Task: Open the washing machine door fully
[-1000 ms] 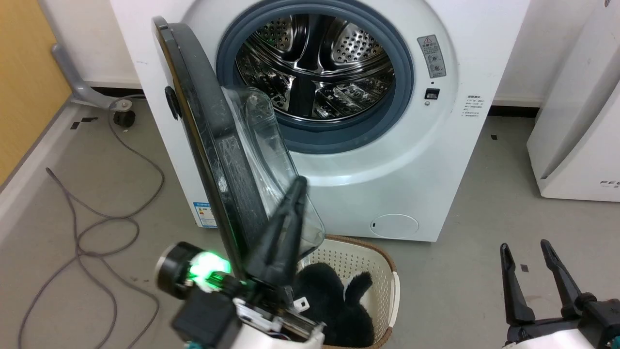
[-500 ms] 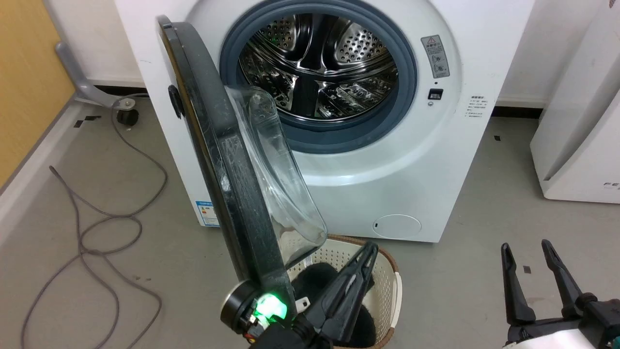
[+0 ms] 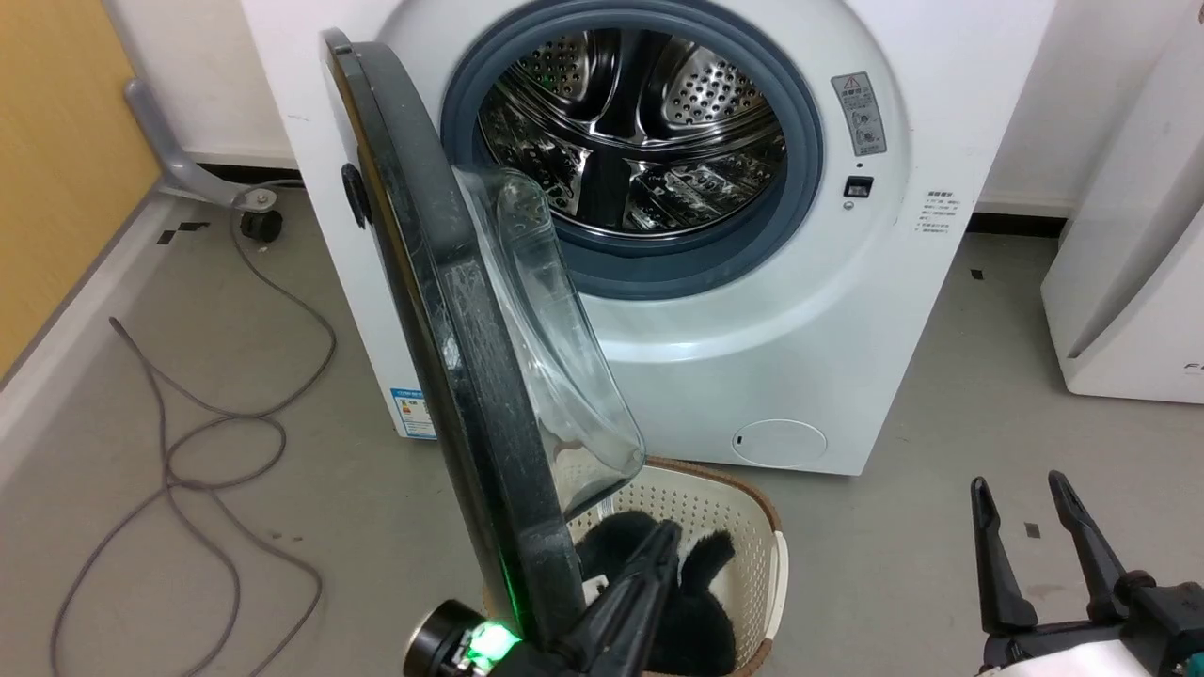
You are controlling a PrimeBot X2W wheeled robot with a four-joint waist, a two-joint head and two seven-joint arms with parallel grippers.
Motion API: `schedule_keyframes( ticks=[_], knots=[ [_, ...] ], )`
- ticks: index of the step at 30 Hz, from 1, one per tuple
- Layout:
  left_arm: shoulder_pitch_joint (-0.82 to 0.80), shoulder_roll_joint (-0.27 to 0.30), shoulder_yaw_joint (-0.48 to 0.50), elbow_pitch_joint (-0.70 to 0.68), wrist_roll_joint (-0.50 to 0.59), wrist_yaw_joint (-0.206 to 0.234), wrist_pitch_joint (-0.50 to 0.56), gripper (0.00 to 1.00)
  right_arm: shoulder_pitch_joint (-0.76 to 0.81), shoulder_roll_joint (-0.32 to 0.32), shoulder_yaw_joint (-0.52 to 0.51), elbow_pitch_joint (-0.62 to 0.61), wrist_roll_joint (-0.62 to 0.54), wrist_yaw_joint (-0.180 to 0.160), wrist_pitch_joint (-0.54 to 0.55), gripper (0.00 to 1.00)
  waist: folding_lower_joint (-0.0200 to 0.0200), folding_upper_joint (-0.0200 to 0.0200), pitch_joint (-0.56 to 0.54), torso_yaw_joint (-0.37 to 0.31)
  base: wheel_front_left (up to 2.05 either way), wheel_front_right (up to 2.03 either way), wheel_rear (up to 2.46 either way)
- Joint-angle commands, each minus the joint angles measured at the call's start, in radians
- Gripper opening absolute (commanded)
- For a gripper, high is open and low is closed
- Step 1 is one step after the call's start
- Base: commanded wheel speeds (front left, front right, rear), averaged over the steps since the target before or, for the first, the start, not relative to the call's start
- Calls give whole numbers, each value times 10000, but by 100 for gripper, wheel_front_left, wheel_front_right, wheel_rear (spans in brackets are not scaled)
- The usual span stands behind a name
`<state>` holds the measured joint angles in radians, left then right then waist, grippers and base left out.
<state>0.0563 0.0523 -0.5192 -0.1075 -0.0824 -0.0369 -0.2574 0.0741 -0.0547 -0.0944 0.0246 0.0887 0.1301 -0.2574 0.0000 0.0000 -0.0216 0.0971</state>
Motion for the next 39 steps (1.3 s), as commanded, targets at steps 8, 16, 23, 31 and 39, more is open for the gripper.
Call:
schedule_keyframes(
  ticks=[8,16,23,31,39],
  knots=[
    [-83,49,820,953,-160,133,-44,0,-79,45,81,190,34,6,-43,100,0,0,19,-1,0,0,0],
    [-31,23,1186,1203,-173,103,-44,0,-27,45,95,198,33,6,-43,100,0,0,40,98,0,0,0],
    [78,6,1262,1073,-97,83,-44,0,21,45,102,210,65,6,-44,100,0,0,70,630,0,0,0],
    [197,-3,1477,1005,-79,94,-44,0,-30,45,138,224,108,6,-44,100,0,0,108,1378,0,0,0],
    [273,-3,1815,1017,-39,116,-44,0,6,45,109,263,134,6,-44,100,0,0,163,2238,0,0,0]
  ],
)
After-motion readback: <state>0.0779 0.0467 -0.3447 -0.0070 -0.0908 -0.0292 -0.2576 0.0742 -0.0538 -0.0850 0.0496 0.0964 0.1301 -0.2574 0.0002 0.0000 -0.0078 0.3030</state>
